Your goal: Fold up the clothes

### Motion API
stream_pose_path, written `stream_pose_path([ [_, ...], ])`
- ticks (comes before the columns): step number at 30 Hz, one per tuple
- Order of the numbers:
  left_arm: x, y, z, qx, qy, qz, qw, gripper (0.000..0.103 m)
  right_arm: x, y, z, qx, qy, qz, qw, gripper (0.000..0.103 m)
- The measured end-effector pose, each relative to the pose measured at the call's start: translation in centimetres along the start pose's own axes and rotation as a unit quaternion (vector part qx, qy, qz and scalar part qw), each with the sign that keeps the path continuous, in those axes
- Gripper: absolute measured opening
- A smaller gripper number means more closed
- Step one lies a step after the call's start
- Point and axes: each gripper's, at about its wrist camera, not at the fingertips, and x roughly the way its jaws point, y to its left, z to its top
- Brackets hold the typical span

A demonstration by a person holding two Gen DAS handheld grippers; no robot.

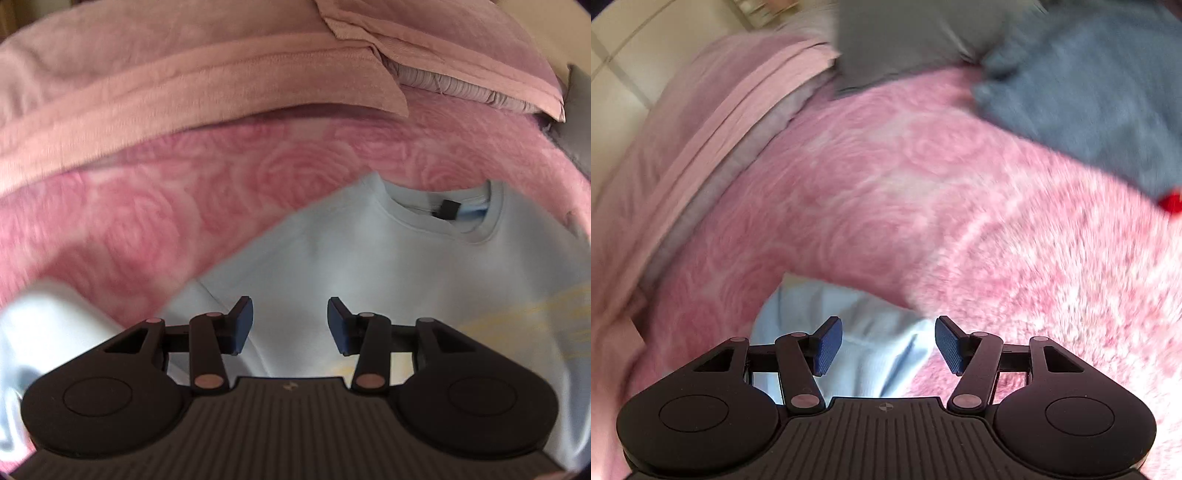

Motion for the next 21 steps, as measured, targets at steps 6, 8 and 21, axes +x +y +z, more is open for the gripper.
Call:
stream_pose_path([
  [6,-1.2,-1.8,-1.4,-0.024,0.007,-0.013,0.9996,0.039,1.5,0.8,-0.4,-0.033,0.036,0.039,0.998,0.015],
  [8,-2.1,-2.5,-1.8,-0.017,0.002,-0.009,0.9998,0.039,1.8,1.5,-0.7,-0.053,0.046,0.050,0.996,0.005],
  [21,-8.9,-5.0,-8.3,-0.068,0.006,0.000,0.9977,0.039,-12.5,-14.7,4.4,0.230,-0.126,0.055,0.963,0.017],
])
